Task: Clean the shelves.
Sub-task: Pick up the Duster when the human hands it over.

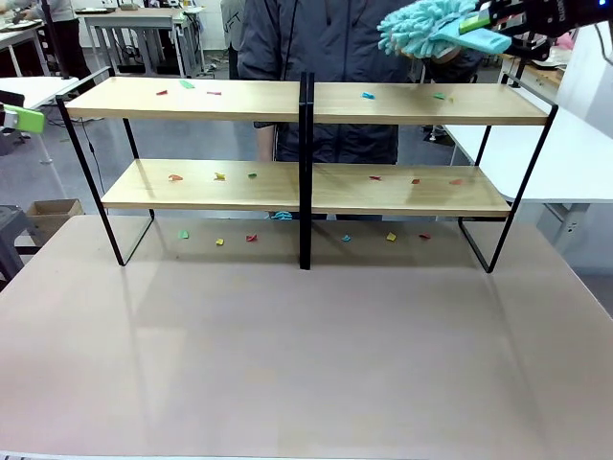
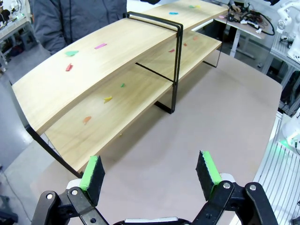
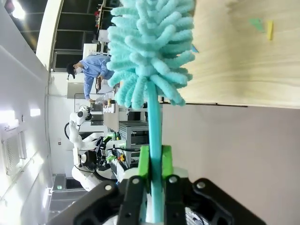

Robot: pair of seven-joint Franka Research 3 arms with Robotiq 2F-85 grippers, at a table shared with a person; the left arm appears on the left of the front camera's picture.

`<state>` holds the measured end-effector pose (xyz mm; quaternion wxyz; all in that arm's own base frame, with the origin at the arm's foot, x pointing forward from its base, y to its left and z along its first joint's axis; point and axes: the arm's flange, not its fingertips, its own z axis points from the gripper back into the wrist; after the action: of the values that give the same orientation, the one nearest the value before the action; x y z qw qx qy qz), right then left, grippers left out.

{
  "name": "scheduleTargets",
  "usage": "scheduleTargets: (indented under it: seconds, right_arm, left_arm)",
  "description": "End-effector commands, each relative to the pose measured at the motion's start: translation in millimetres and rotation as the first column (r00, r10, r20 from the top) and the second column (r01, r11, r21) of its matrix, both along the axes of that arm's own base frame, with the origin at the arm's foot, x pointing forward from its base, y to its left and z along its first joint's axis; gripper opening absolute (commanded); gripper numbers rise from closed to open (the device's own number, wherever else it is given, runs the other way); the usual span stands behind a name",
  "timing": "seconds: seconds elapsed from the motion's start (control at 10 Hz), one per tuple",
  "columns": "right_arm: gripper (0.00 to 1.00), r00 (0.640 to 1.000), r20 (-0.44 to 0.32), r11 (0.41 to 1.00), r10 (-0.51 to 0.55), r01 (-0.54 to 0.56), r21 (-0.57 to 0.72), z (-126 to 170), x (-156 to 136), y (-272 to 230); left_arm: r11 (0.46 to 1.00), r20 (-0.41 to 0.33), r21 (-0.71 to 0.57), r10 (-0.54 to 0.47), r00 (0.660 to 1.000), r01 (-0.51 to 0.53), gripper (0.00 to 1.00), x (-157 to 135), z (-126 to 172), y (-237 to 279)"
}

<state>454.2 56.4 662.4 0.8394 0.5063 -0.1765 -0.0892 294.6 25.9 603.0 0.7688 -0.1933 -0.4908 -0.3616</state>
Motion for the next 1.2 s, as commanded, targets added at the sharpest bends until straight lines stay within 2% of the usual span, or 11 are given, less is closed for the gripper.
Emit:
scheduleTargets:
  seconds: [0.0,0.3,0.4,0.5,0.6,0.8,0.9,1.1]
  right_arm:
    - [0.0,1.0,-0.013,1.0,-0.016,0.016,0.021,-1,0,1]
    - [0.0,1.0,-0.004,0.999,-0.014,0.014,0.032,1,-4,-5]
    - [0.0,1.0,0.014,0.999,0.016,-0.017,0.038,12,-12,-11]
    - [0.0,0.995,0.036,0.995,0.09,-0.091,0.029,31,-30,-24]
    - [0.0,0.984,0.027,0.984,0.178,-0.177,-0.023,52,-60,-44]
    - [0.0,0.934,-0.047,0.926,0.355,-0.358,-0.12,81,-136,-87]
    - [0.0,0.893,-0.068,0.884,0.445,-0.45,-0.128,88,-169,-108]
    - [0.0,0.864,-0.093,0.841,0.495,-0.504,-0.196,91,-229,-154]
  left_arm:
    - [1.0,0.003,0.002,-0.008,1.0,0.008,1.0,0,-1,0]
    - [1.0,0.003,0.002,-0.008,1.0,0.008,1.0,0,-1,0]
    - [1.0,0.003,0.002,-0.008,1.0,0.008,1.0,0,-1,0]
    - [1.0,0.003,0.002,-0.008,1.0,0.008,1.0,0,-1,0]
    - [1.0,0.003,0.002,-0.008,1.0,0.008,1.0,0,-1,0]
    - [1.0,0.003,0.002,-0.008,1.0,0.008,1.0,0,-1,0]
    - [1.0,0.003,0.002,-0.008,1.0,0.008,1.0,0,-1,0]
    - [1.0,0.003,0.002,-0.008,1.0,0.008,1.0,0,-1,0]
